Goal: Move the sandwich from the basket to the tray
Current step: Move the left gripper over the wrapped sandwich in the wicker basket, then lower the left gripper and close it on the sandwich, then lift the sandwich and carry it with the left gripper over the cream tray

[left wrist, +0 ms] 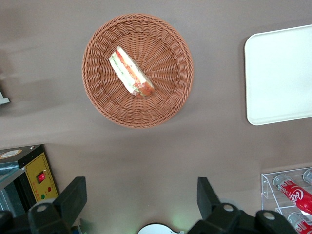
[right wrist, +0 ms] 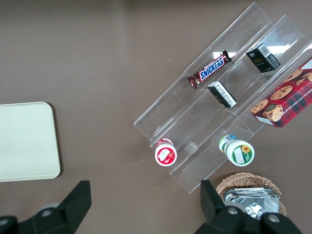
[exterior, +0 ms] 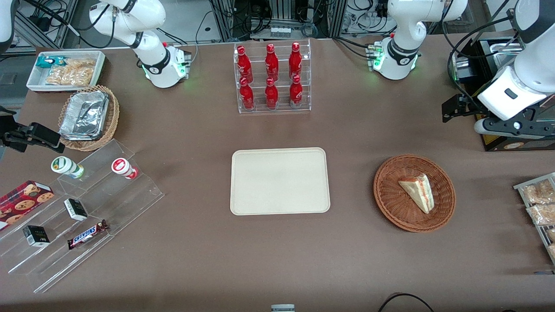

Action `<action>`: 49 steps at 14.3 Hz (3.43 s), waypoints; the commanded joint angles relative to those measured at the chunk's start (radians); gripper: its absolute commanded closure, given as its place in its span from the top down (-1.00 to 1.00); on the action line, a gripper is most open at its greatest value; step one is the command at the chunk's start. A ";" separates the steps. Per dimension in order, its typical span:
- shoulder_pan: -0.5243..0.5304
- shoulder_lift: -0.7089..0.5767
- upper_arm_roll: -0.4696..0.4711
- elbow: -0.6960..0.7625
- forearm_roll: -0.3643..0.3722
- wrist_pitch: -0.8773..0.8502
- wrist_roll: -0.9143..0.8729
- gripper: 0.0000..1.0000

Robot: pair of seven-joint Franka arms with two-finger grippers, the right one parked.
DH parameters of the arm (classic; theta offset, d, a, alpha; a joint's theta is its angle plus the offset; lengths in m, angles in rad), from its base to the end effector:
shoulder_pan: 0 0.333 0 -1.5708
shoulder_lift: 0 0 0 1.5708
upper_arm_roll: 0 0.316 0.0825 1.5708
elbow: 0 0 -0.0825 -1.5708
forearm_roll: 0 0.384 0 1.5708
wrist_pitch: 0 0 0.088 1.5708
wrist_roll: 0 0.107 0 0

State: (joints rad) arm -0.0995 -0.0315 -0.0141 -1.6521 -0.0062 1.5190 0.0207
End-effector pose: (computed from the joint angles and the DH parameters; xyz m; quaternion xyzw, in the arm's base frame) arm 0.5333 -0.0617 0.5993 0.9965 -0.0670 -0.0509 0.0005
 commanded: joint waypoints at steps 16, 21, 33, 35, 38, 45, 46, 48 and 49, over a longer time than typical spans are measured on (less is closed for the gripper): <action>-0.006 0.145 0.022 -0.342 -0.014 0.476 -0.047 1.00; 0.014 0.162 0.023 -0.512 -0.023 0.798 -0.235 1.00; 0.043 0.355 0.023 -0.482 -0.031 1.000 -0.649 1.00; 0.040 0.355 0.023 -0.485 -0.029 0.995 -0.686 0.47; 0.038 0.352 0.023 -0.492 -0.021 0.974 -0.624 -0.95; -0.020 0.367 0.014 -0.172 -0.026 0.554 -0.337 -0.90; -0.057 0.378 0.008 -0.131 -0.029 0.525 -0.347 -0.89; -0.147 0.410 0.005 -0.065 -0.025 0.474 -0.416 -0.91; -0.187 0.435 0.005 -0.031 -0.021 0.451 -0.424 -0.92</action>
State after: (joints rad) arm -0.2017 0.3339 -0.0187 -1.7769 -0.0276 2.0225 -0.3756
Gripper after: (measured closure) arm 0.846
